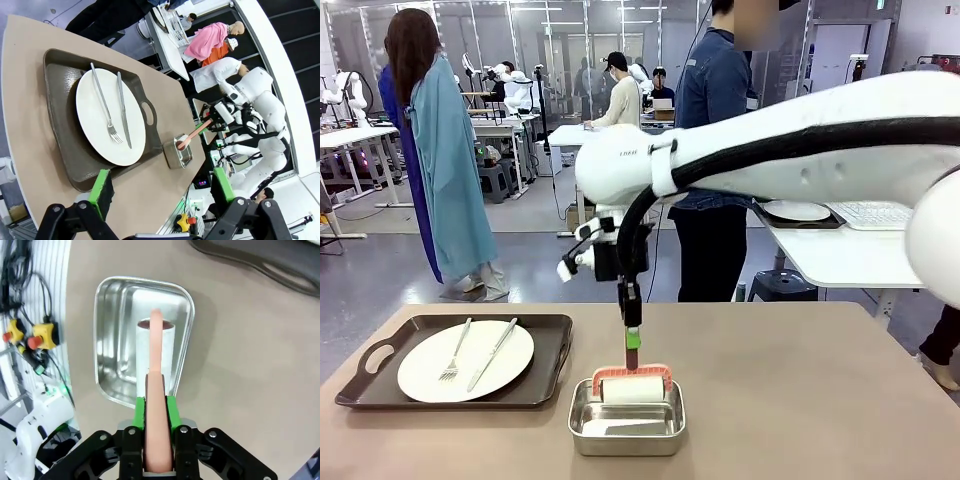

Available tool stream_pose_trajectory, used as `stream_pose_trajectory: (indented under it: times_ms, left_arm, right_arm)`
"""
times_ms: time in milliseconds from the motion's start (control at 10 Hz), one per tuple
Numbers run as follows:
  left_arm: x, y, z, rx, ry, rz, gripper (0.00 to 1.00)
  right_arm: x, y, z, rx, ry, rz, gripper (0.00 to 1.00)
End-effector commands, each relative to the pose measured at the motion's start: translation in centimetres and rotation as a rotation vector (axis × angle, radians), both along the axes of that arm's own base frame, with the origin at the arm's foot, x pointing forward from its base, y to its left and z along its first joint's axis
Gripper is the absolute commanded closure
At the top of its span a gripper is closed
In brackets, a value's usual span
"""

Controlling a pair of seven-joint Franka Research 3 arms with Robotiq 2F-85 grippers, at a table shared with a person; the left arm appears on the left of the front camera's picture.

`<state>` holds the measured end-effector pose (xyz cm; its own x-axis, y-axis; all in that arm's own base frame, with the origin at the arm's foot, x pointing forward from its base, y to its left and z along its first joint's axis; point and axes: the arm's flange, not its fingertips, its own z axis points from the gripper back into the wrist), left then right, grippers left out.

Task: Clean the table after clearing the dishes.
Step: When the left (or right) Handle tray is removed, use the left hand (or right hand) to clean the left (or right) side of the table with the Lint Roller.

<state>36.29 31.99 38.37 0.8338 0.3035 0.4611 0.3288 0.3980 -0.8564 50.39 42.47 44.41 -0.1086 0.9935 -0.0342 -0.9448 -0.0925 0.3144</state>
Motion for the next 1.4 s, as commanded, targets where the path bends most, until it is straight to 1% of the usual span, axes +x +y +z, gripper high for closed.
stream_pose_trajectory:
  times_ms: [0, 100, 200, 400, 500, 600, 700, 800, 900, 1000, 1100, 1200, 1300]
  left_arm:
    - [0.0, 0.0, 0.4, -0.026, 0.000, 0.011, 0.00]
    - [0.0, 0.0, 0.4, -0.026, 0.000, 0.011, 0.00]
    - [0.0, 0.0, 0.4, -0.026, 0.000, 0.011, 0.00]
    - [0.0, 0.0, 0.4, -0.026, 0.000, 0.011, 0.00]
    - [0.0, 0.0, 0.4, -0.026, 0.000, 0.011, 0.00]
    - [0.0, 0.0, 0.4, -0.026, 0.000, 0.011, 0.00]
    - [0.0, 0.0, 0.4, -0.026, 0.000, 0.011, 0.00]
    - [0.0, 0.0, 0.4, -0.026, 0.000, 0.011, 0.00]
    - [0.0, 0.0, 0.4, -0.026, 0.000, 0.011, 0.00]
    - [0.0, 0.0, 0.4, -0.026, 0.000, 0.011, 0.00]
    - [0.0, 0.0, 0.4, -0.026, 0.000, 0.011, 0.00]
    - [0.0, 0.0, 0.4, -0.026, 0.000, 0.011, 0.00]
    - [0.0, 0.0, 0.4, -0.026, 0.000, 0.011, 0.00]
  right_arm:
    - [-3.3, -4.2, 4.6, -0.044, -0.066, -0.196, 1.00]
    - [-4.6, -7.6, 6.7, 0.011, -0.073, -0.322, 1.00]
    - [-6.0, -11.3, 7.9, 0.080, -0.082, -0.470, 1.00]
    - [-7.8, -16.5, 7.8, 0.206, -0.068, -0.737, 1.00]
    - [-8.4, -19.5, 7.4, 0.251, -0.109, -0.929, 1.00]
    - [-8.3, -21.5, 6.7, 0.300, -0.071, -1.030, 1.00]
    - [-8.1, -23.5, 5.7, 0.358, -0.057, -1.107, 1.00]
    - [-7.8, -25.9, 4.3, 0.403, -0.025, -1.195, 1.00]
    - [-7.5, -27.6, 3.0, 0.458, -0.001, -1.260, 1.00]
    - [-7.1, -29.1, 2.1, 0.493, 0.007, -1.319, 1.00]
    - [-6.5, -29.8, 1.5, 0.515, -0.002, -1.286, 1.00]
    - [-6.8, -29.2, 2.4, 0.414, 0.014, -1.283, 1.00]
    - [-6.8, -29.2, 2.4, 0.414, 0.014, -1.283, 1.00]
